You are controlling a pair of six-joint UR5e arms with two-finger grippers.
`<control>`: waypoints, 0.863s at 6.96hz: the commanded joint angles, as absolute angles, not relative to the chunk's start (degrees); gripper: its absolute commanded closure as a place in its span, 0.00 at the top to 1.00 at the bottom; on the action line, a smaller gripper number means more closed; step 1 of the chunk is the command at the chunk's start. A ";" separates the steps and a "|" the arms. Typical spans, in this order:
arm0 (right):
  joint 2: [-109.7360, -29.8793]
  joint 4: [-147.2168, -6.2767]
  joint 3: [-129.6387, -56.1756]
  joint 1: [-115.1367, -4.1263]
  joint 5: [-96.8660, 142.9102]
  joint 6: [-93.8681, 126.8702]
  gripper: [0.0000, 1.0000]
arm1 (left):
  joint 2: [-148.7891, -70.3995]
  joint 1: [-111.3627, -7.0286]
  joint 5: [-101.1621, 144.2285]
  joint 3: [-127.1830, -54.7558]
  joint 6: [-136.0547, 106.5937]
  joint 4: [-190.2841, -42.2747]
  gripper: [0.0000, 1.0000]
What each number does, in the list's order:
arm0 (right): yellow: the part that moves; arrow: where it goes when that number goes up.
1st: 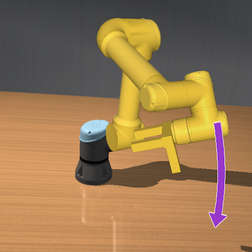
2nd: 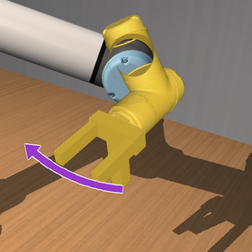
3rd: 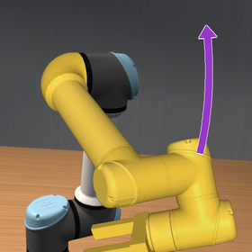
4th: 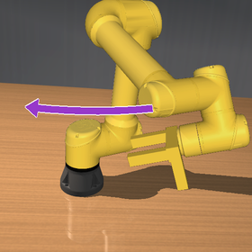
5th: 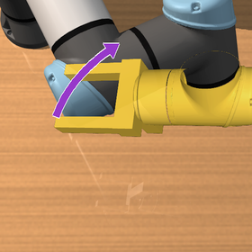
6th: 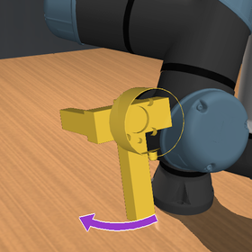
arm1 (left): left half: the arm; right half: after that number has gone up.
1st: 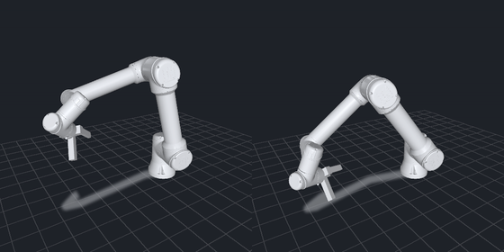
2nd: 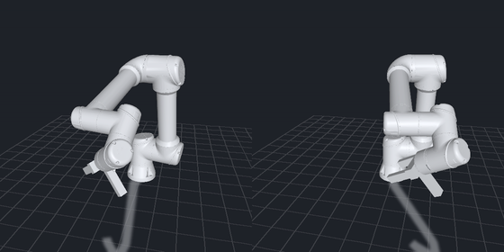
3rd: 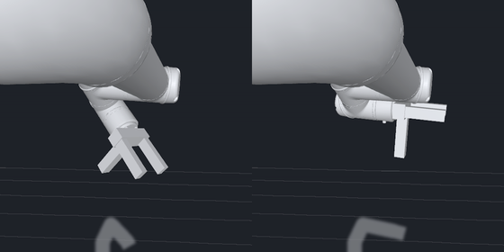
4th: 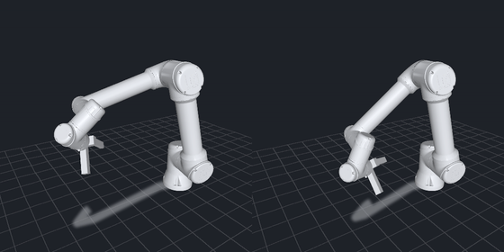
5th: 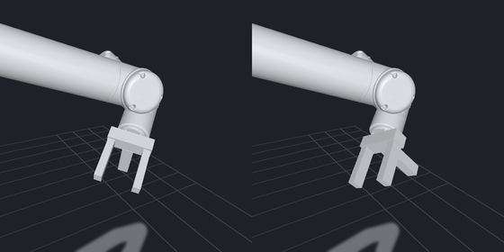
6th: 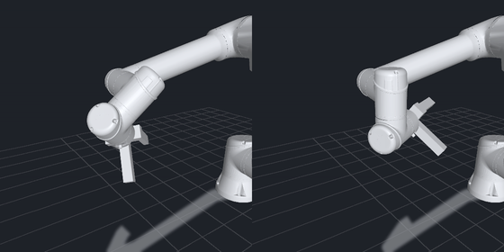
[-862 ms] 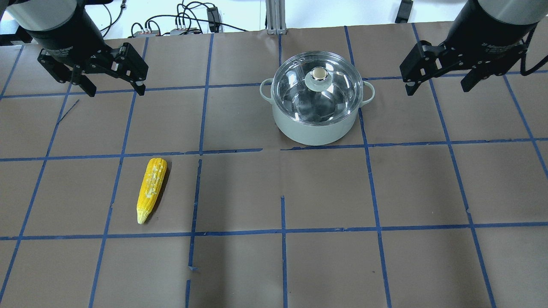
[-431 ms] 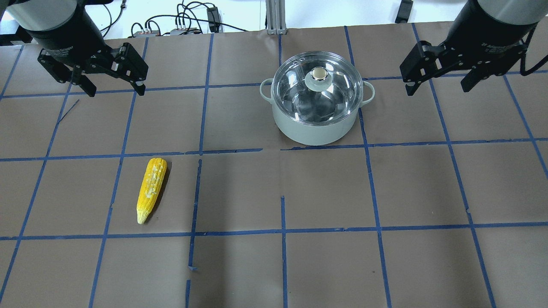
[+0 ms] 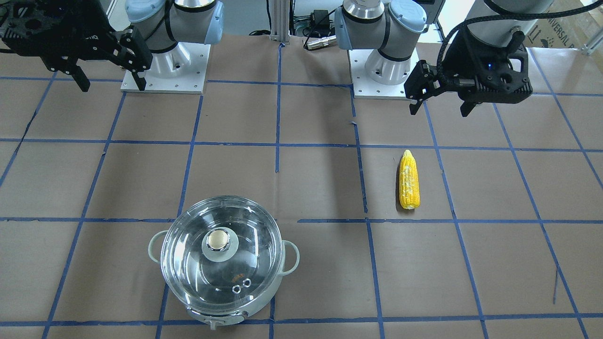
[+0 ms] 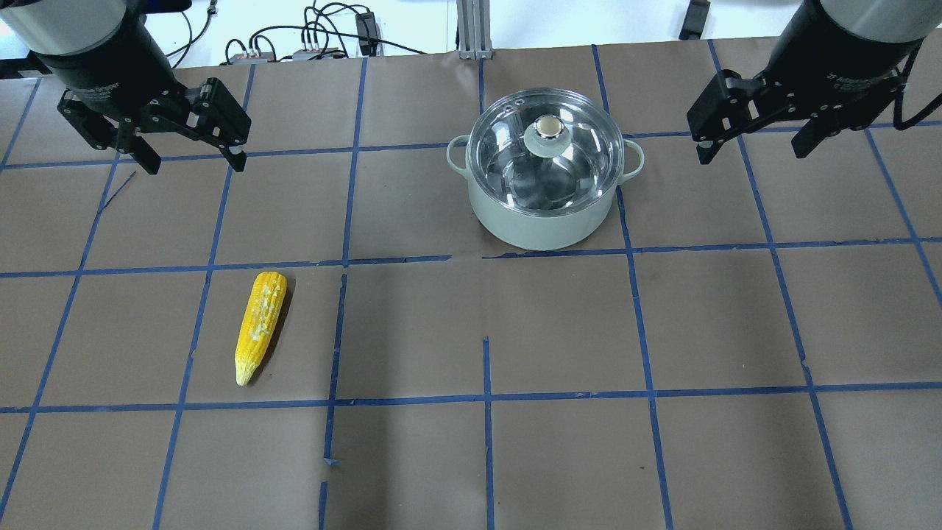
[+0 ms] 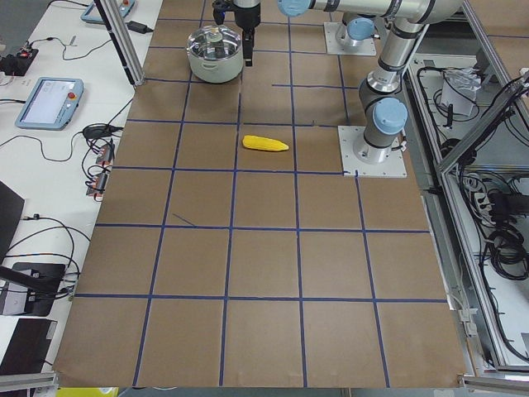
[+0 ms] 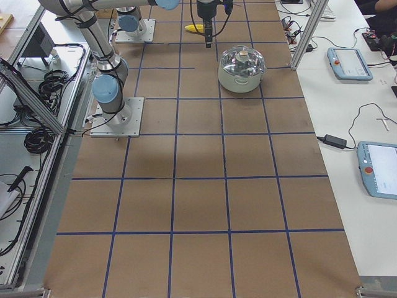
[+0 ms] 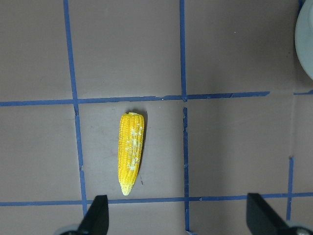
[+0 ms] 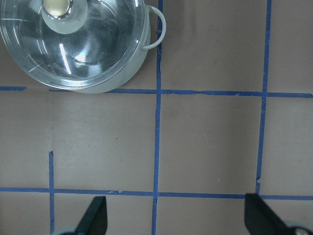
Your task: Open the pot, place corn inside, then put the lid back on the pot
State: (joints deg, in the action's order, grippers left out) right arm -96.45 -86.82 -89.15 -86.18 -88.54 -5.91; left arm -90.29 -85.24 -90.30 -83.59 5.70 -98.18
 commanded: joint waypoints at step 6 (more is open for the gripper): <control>-75.47 -93.16 -73.79 -94.46 -87.10 -3.88 0.98 | -90.18 -85.25 -90.09 -83.76 5.54 -98.17 1.00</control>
State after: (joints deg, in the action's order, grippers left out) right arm -82.71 -92.76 -79.85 -92.22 -87.21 -4.90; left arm -90.18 -85.25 -90.09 -83.76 5.54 -98.18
